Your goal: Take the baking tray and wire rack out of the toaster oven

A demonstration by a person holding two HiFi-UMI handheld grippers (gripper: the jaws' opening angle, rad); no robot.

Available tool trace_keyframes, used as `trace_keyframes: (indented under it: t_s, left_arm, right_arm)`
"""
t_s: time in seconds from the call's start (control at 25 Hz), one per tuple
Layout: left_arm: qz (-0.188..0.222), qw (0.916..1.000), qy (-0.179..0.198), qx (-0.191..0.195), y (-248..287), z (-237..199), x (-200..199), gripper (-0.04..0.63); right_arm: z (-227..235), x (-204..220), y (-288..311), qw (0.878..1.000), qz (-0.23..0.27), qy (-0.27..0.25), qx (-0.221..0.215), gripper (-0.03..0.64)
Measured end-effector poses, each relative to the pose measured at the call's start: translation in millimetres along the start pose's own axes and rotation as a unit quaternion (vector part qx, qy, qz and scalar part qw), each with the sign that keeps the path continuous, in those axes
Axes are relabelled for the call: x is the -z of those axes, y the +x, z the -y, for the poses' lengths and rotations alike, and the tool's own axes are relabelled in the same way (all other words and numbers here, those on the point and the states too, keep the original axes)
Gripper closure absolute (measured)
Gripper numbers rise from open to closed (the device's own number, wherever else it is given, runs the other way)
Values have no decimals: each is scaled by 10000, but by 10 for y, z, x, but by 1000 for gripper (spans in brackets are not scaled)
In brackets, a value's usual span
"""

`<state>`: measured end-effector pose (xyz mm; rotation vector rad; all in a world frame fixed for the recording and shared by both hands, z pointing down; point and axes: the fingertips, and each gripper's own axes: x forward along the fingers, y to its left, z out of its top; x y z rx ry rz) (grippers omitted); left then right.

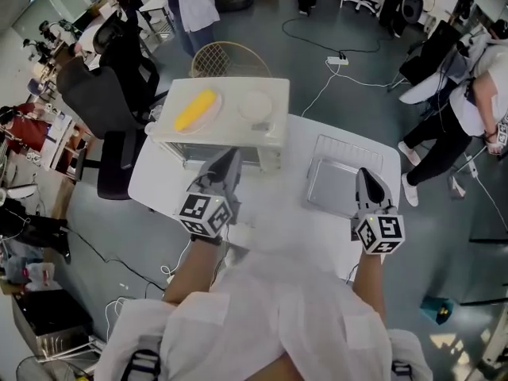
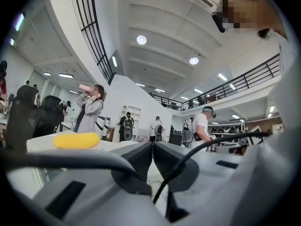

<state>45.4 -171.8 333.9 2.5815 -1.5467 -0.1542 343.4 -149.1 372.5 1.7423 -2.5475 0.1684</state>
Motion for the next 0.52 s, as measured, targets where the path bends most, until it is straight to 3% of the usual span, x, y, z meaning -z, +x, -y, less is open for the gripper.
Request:
trace_keyframes:
  t_s: [0.52]
  left_arm:
    - [52, 9999, 103, -26, -147, -330, -123, 580]
  right_arm:
    - [-408, -174, 207, 9994, 172, -263, -122, 615]
